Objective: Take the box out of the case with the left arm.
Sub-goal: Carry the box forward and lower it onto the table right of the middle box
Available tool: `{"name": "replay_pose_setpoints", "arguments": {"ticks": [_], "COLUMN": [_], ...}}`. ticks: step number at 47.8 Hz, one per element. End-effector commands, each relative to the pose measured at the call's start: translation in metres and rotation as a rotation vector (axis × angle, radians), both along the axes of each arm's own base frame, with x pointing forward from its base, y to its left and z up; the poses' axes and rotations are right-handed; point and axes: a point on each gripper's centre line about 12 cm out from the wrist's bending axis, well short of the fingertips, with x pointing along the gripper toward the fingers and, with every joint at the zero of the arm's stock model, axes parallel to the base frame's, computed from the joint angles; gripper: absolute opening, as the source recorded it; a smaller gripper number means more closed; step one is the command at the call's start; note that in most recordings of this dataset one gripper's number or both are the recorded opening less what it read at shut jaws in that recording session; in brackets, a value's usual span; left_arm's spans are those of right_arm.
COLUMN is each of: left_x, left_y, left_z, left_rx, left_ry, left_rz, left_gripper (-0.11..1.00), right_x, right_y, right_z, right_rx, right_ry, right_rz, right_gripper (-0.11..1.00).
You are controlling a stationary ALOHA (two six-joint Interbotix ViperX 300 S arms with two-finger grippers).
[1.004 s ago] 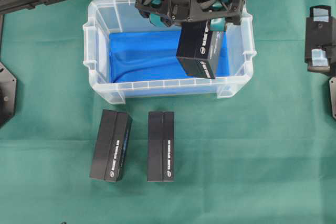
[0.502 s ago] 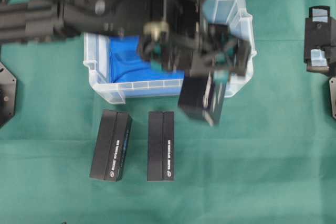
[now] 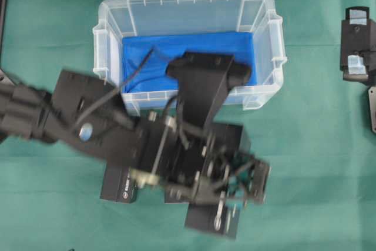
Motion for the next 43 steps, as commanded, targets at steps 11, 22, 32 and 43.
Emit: {"name": "replay_pose_setpoints", "arguments": {"ticks": [11,22,32,43], "left_x": [-0.012,-0.01,-0.008,-0.003], "left_y": [-0.01,-0.005,0.0,0.01], "left_z": [0.026,0.027,0.027,0.016], "left_rx": [-0.037,-0.035,-0.029,-0.009], "left_ry": [-0.064,-0.074,-0.079,-0.055], "left_rz": [0.026,0.042,0.057,0.088], "left_gripper": [0.61,0.61,0.61,0.6], "right_x": [0.004,0.009,0.008,0.008], "right_y": [0.0,0.001,0.001,0.001], "right_z": [0.003,0.003,0.004,0.003], "right_rx": [-0.002,0.001,0.0,0.001], "right_ry": [-0.03,-0.053,-0.056,-0.053], "right_rz": [0.006,0.007,0.008,0.007], "right_gripper": [-0.01,-0.01,-0.01,-0.01]}}
